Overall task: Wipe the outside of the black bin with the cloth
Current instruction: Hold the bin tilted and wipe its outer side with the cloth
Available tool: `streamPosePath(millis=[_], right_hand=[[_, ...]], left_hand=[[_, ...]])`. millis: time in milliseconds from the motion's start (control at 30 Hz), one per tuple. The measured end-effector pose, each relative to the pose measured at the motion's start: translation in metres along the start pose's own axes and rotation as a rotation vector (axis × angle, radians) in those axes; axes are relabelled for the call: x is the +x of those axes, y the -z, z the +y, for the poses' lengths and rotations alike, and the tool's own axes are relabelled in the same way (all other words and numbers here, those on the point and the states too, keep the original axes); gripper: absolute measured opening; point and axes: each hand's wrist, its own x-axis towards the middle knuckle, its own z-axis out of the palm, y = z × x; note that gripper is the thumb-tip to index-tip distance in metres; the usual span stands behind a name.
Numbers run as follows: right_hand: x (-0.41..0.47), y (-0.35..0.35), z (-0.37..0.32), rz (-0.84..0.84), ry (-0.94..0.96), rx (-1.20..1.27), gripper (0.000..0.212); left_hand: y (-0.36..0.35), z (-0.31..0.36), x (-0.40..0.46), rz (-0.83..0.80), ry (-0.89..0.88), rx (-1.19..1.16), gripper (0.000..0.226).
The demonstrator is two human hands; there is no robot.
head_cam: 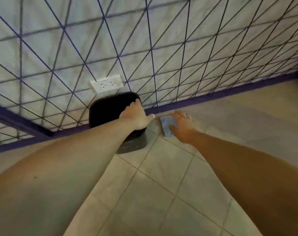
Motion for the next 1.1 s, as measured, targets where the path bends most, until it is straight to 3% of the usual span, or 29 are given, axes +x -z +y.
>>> streamPosePath(millis=[100,300,433,533,733,1100], right_hand=[[0.034,-0.048,0.03,0.014,-0.017,-0.009,0.067],[0.109,-0.11,0.063,0.017,0.022,-0.016,0.08],[0.142,-0.14,0.075,-0.053,0.015,-0.061,0.081],[0.153,-0.158,0.085,-0.014,-0.028,-0.169,0.083],[0.169,-0.189,0.085,0.077,-0.104,-0.211,0.064],[0.16,-0.162,0.087,0.287,-0.129,0.236,0.052]], left_hand=[[-0.048,-0.013,0.028,-0.017,0.074,0.007,0.103],[-0.087,-0.021,0.051,0.074,0.055,-0.139,0.047],[-0.091,-0.023,0.047,0.113,0.025,-0.217,0.032],[-0.093,-0.025,0.046,0.132,0.012,-0.243,0.022],[-0.094,-0.03,0.049,0.121,-0.01,-0.286,0.017],[-0.094,-0.032,0.048,0.111,-0.038,-0.335,0.015]])
